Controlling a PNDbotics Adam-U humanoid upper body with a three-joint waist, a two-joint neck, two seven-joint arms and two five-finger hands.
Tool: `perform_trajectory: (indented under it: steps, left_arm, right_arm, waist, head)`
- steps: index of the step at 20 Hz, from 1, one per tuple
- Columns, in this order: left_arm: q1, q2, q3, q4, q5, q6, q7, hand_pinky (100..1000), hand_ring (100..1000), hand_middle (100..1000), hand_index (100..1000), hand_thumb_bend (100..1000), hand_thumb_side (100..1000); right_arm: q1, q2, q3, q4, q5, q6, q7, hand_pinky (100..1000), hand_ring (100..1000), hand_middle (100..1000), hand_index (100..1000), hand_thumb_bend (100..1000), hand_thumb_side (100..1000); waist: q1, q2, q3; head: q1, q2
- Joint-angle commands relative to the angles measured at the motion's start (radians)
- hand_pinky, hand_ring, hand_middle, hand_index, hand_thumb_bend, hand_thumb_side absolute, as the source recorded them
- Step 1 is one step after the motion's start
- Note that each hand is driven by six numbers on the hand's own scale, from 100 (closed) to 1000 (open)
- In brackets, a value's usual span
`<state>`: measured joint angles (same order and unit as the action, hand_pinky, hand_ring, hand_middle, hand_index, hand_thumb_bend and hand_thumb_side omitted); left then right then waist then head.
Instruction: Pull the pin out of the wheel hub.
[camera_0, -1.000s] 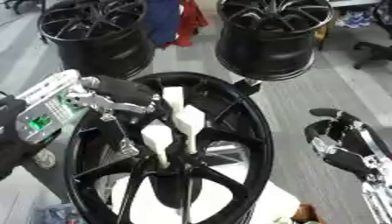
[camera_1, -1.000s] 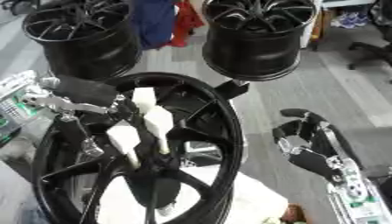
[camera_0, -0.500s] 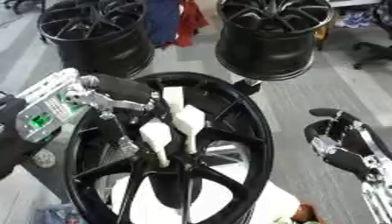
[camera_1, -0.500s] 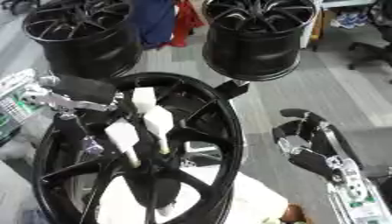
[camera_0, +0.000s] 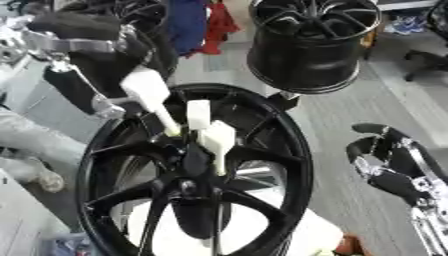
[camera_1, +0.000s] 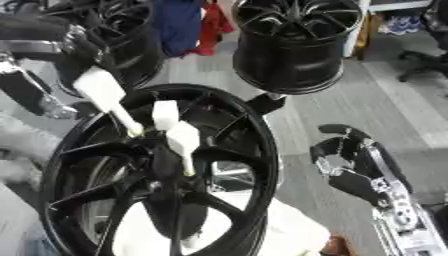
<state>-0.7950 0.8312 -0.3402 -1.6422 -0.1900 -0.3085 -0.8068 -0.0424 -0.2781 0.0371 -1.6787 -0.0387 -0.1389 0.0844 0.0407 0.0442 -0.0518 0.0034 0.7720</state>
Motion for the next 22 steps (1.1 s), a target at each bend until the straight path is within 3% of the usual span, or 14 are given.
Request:
perform_trajectory:
  steps: [1, 4, 8, 14, 16, 18, 21, 22]
  left_arm:
    - [0.046, 0.096, 0.137, 0.010, 0.007, -0.058, -0.098, 466, 466, 465, 646, 129, 112]
    - [0.148, 0.131, 0.235, 0.085, -0.025, -0.018, -0.060, 474, 472, 474, 659, 172, 123]
    - [0.252, 0.122, 0.332, 0.257, -0.128, 0.029, 0.024, 483, 481, 485, 672, 191, 136]
    - [0.317, 0.077, 0.394, 0.516, -0.297, 0.040, 0.121, 552, 544, 549, 729, 262, 192]
    - [0.327, 0.054, 0.403, 0.583, -0.349, 0.035, 0.162, 630, 629, 635, 802, 295, 227]
    - [0.335, 0.029, 0.414, 0.636, -0.397, 0.035, 0.228, 679, 696, 708, 850, 365, 290]
    - [0.353, -0.012, 0.427, 0.693, -0.450, 0.050, 0.383, 714, 764, 813, 908, 566, 528]
    - [0.363, -0.026, 0.428, 0.705, -0.456, 0.053, 0.425, 725, 777, 832, 918, 596, 567]
  right_arm:
    - [-0.006, -0.017, -0.009, -0.007, -0.001, 0.000, -0.007, 647, 640, 754, 722, 263, 100]
    - [-0.007, -0.017, -0.011, -0.008, -0.001, 0.000, -0.009, 647, 640, 754, 722, 263, 100]
    - [-0.008, -0.015, -0.014, -0.010, -0.002, 0.001, -0.012, 647, 640, 754, 722, 262, 100]
    - [-0.009, -0.012, -0.014, -0.011, -0.002, 0.001, -0.012, 647, 640, 754, 722, 261, 100]
    - [-0.008, -0.011, -0.016, -0.011, -0.002, 0.002, -0.014, 647, 640, 754, 722, 259, 100]
    - [-0.008, -0.010, -0.016, -0.011, -0.002, 0.002, -0.015, 647, 640, 754, 722, 259, 100]
    - [-0.008, -0.008, -0.016, -0.011, -0.003, 0.002, -0.014, 646, 640, 754, 722, 258, 100]
    - [-0.008, -0.007, -0.016, -0.011, -0.003, 0.002, -0.014, 646, 640, 754, 722, 258, 100]
  waist:
    - [-0.005, -0.008, 0.005]
    - [-0.008, -0.006, 0.012]
    - [-0.014, -0.003, 0.020]
    - [-0.019, -0.001, 0.024]
    - [-0.020, -0.001, 0.024]
    - [-0.021, -0.001, 0.025]
    - [-0.023, 0.000, 0.026]
    - [-0.024, 0.000, 0.026]
  head:
    - [-0.007, -0.011]
    - [-0.011, -0.015]
    - [-0.015, -0.017]
    - [-0.014, -0.017]
    - [-0.013, -0.016]
    - [-0.012, -0.016]
    - [-0.013, -0.015]
    - [-0.014, -0.015]
